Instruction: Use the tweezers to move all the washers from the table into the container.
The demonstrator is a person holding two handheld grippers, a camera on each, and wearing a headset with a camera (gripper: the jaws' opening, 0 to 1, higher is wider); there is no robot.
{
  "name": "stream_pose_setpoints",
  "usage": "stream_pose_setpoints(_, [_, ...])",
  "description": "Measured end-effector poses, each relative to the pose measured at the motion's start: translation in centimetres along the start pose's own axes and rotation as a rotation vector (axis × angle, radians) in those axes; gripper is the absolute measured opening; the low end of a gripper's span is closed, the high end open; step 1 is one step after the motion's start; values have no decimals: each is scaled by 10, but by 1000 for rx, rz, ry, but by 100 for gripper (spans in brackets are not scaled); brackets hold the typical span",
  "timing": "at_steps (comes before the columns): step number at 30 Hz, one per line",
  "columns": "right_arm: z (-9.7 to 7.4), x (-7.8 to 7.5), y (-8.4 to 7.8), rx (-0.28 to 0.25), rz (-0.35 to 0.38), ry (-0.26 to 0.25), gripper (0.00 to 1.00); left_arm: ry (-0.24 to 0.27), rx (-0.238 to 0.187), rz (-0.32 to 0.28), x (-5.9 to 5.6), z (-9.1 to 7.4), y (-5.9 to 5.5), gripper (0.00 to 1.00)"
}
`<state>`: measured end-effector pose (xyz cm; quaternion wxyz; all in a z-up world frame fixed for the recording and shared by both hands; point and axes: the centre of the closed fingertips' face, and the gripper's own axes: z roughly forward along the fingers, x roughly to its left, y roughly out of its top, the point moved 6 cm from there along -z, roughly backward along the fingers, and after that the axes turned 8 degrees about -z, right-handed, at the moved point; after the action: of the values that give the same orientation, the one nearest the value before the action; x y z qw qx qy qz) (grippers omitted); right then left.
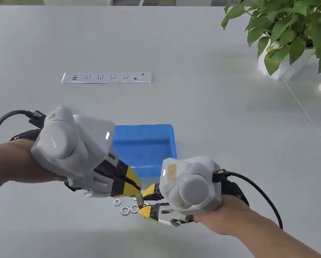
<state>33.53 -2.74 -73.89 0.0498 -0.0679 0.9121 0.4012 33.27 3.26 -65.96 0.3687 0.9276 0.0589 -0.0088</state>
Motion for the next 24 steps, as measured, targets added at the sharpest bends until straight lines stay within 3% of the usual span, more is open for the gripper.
stream_pose_setpoints(24, [1, 3, 3, 10, -7, 6, 10, -4, 6, -4, 0, 1, -2, 5])
